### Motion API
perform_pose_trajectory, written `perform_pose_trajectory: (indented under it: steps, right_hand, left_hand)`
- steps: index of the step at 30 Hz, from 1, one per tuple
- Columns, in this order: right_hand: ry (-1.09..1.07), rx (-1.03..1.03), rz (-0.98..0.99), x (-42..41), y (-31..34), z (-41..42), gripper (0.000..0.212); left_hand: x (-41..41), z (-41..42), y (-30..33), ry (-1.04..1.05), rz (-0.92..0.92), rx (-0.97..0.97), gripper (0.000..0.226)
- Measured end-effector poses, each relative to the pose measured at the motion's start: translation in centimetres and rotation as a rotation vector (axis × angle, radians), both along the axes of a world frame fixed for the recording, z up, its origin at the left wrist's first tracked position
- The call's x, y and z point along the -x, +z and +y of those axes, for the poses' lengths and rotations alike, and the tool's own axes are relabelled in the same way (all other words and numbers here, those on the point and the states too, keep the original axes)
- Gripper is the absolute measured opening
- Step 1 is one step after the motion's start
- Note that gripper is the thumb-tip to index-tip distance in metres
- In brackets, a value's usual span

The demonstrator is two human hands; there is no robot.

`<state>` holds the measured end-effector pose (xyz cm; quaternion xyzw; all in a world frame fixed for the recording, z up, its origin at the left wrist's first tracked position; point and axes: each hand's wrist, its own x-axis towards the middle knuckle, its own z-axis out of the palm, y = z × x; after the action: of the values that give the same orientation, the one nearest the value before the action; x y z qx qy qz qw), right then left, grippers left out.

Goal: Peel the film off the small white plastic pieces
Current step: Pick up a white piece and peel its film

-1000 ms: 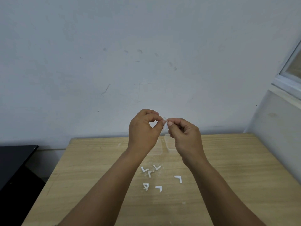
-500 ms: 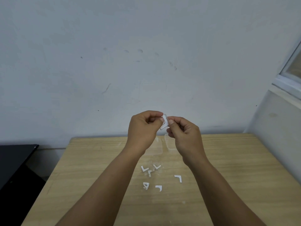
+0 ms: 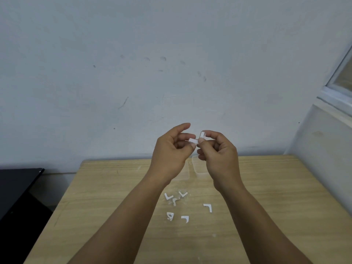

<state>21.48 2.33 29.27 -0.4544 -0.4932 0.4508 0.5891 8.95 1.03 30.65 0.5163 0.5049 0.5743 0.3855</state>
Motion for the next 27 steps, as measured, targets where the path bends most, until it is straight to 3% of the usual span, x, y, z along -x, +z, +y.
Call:
perform_pose_trajectory:
  steps: [4,11,23,27]
  right_hand:
    - [0.027,0.015,0.012,0.08,0.06,-0.09,0.020]
    - [0.051,0.038,0.028,-0.07,0.46,-0.30,0.009]
    - [0.046,0.028,0.031,0.05,0.45,-0.27,0.009]
    - [0.074,0.041,0.053,-0.09,0.64,-0.31,0.009]
  left_hand:
    - [-0.14,0.10,0.16,0.082,-0.142,0.010,0.042]
    - [-0.13,0.16,0.57,0.063,-0.100,-0.036,0.035]
    - [-0.28,0.10,0.67,0.059,-0.092,-0.080,0.032]
    - [-0.16,0.11,0.38,0.064,-0.066,-0.062,0.021]
